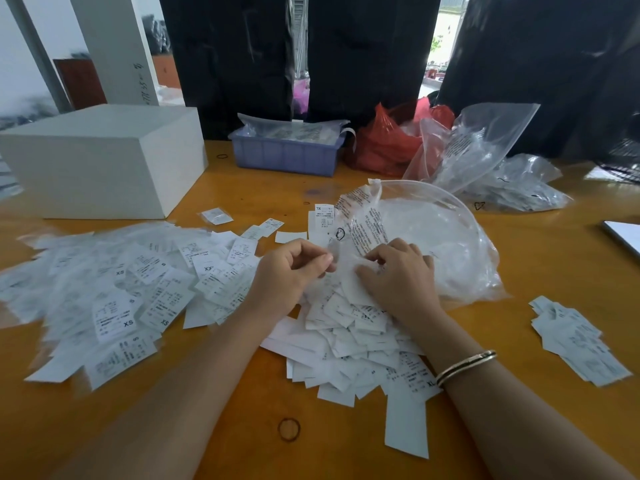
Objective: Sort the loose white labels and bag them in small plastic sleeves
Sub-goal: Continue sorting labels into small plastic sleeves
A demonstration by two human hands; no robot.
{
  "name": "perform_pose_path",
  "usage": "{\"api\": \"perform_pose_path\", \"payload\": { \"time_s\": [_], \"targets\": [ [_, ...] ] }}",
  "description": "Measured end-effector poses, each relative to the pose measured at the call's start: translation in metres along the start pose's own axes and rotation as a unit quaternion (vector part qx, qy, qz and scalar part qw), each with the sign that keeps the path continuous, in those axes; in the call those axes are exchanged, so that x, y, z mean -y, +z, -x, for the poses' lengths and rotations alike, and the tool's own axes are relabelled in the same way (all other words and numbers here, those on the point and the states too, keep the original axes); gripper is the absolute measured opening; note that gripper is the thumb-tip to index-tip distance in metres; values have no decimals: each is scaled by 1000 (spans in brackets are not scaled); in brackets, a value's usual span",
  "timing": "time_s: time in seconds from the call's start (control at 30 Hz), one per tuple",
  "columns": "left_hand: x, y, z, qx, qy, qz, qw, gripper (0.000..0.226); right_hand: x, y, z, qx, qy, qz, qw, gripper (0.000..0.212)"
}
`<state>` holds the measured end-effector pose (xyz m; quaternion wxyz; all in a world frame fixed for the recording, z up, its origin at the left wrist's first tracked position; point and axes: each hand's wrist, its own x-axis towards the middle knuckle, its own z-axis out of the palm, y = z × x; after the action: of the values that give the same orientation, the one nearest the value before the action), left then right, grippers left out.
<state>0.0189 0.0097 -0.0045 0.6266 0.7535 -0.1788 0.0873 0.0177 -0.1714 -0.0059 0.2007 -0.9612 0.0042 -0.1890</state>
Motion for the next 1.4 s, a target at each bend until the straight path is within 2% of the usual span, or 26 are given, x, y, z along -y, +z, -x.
{"api": "perform_pose_path", "payload": {
  "time_s": [0.1,0.23,0.4,0.57,0.67,0.77,0.93,1.0,1.13,1.17,1.23,1.3,1.4],
  "targets": [
    [0,0,0,-5,-6,17,1000,7,-1,1,-2,-10,14,-84,996,12],
    [0,-1,-1,-13,-21,26,999,10,-2,1,-2,-48,5,-113,992,15],
    [-2,-2,-1,-16,-34,21,999,30,8,-4,5,-115,-21,-234,965,19],
    [-3,-2,-2,-38,-41,0,998,18,15,-5,9,-105,-23,-338,935,8],
    [-3,-2,-2,-47,-46,-4,998,9,17,-5,9,-81,-20,-371,925,24],
    [-3,-1,-3,-54,-57,3,997,9,15,-4,10,-58,-28,-391,918,26],
    [-2,0,-3,-72,-76,15,994,18,18,-4,9,-67,-105,-367,922,39],
    [-2,-1,-4,-74,-81,23,994,17,18,-4,9,-73,-114,-362,922,38],
    [0,-4,-5,-87,-96,43,991,13,14,-2,8,-48,-33,-372,927,23],
    [0,-4,-6,-91,-100,48,990,13,13,-1,7,-41,-10,-364,930,24],
    [0,-5,-6,-96,-109,51,988,14,12,0,5,-30,13,-325,945,39],
    [0,-4,-6,-98,-115,50,987,16,11,0,4,-23,6,-273,962,47],
    [0,-4,-6,-99,-116,40,987,14,12,2,4,-2,-25,-238,971,46]
  ]
}}
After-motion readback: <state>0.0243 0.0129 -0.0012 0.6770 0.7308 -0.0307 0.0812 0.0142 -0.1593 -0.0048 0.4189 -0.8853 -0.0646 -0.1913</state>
